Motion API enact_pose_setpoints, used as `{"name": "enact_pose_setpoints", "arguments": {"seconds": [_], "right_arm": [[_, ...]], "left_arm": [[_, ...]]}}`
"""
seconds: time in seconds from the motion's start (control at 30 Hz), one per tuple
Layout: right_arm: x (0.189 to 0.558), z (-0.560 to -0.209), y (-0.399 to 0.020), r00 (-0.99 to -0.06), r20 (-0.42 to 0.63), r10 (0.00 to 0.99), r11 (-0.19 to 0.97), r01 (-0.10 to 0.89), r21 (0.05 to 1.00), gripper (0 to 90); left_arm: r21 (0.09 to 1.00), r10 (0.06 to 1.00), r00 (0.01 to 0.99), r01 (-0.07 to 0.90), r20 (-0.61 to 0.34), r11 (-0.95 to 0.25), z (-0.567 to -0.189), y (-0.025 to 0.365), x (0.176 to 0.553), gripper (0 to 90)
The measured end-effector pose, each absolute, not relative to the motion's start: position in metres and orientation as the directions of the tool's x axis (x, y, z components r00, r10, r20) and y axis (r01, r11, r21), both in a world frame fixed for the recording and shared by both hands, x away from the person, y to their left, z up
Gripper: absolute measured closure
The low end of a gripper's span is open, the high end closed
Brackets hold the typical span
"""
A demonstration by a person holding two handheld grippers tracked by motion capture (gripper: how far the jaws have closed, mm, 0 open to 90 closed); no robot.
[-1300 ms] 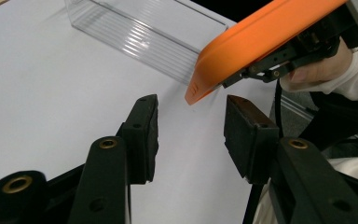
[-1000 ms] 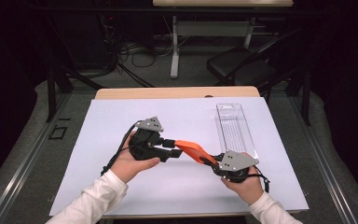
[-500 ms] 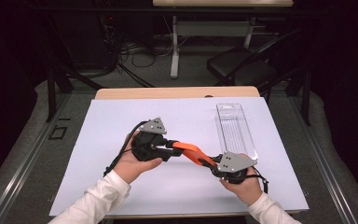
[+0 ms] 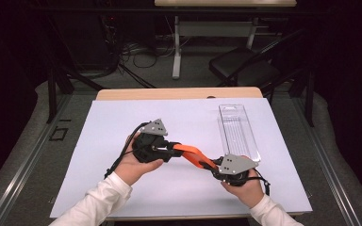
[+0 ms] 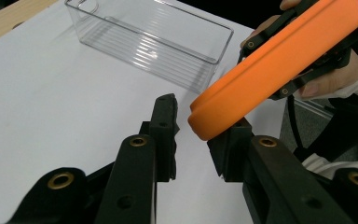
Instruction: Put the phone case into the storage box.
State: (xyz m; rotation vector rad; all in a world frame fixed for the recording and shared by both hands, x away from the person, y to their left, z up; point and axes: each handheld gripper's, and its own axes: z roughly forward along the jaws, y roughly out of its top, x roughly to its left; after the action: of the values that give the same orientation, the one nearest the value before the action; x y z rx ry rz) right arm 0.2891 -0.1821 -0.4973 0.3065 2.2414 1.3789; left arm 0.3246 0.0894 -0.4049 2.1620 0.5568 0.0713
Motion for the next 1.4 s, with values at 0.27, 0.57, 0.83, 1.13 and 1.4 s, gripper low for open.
{"name": "enact_pose_setpoints", "arguments": {"seconds": [0.27,0.57,0.83,1.13,1.4], "right_arm": [[0.2892,-0.4976,-0.1824,-0.861,-0.28,0.424,0.462,-0.06,0.885,86.5],[0.2898,-0.4974,-0.1834,-0.866,-0.274,0.419,0.456,-0.06,0.888,86.5],[0.2903,-0.498,-0.1833,-0.87,-0.27,0.412,0.455,-0.06,0.888,86.4],[0.2907,-0.4982,-0.183,-0.873,-0.264,0.409,0.457,-0.054,0.888,86.2],[0.2908,-0.4981,-0.1827,-0.872,-0.264,0.411,0.458,-0.053,0.888,85.5]], "left_arm": [[0.775,0.405,0.903,0.354,-0.14,-0.522,-0.4051,0.089,0.3252,75.1],[0.78,0.384,0.912,0.343,-0.143,-0.523,-0.4048,0.0891,0.325,79.0],[0.782,0.373,0.917,0.337,-0.145,-0.525,-0.4056,0.0908,0.3245,80.2],[0.773,0.408,0.901,0.364,-0.149,-0.52,-0.4032,0.0882,0.3196,81.0],[0.774,0.404,0.905,0.349,-0.132,-0.529,-0.4009,0.0868,0.3197,81.3]]}}
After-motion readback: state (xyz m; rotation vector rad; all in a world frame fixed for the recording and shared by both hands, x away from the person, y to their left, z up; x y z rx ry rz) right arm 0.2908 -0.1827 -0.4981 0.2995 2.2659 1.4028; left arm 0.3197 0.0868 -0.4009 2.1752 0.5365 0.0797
